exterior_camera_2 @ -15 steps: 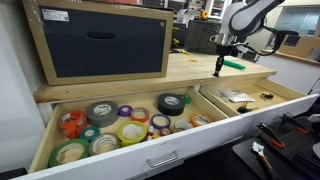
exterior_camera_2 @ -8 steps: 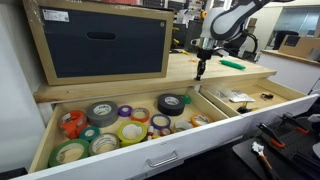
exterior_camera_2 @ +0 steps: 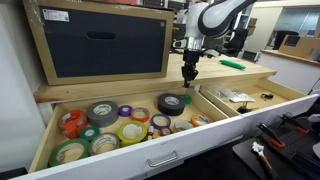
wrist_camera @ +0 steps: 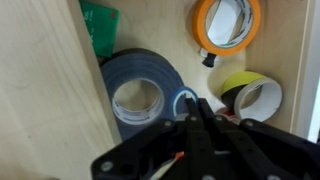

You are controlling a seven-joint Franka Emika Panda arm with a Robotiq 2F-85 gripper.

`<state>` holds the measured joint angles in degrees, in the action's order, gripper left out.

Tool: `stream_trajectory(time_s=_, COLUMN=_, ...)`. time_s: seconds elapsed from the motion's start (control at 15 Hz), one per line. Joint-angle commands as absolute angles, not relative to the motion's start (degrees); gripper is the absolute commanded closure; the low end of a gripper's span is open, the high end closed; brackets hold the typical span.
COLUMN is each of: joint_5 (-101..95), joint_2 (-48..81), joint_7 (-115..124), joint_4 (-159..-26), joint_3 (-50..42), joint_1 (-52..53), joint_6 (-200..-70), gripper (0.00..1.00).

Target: Pick up the small green tape and put it on the left side of the open drawer.

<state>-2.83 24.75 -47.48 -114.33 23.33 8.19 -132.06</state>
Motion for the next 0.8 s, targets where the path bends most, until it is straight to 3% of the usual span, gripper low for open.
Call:
stream_trajectory(time_s=0.0, joint_5=-3.19, joint_2=24.56, joint_7=-56.24, joint_4=-114.88, joint_3=23.83, joint_1=9.4, joint_6=-128.17, gripper=0.99)
stream_trajectory(time_s=0.73, joint_5=-16.37, joint_2=29.68, joint_7=-63.66, joint_4=-115.68, joint_3=22.26, joint_1=18.49, joint_6=-130.66, gripper=0.99)
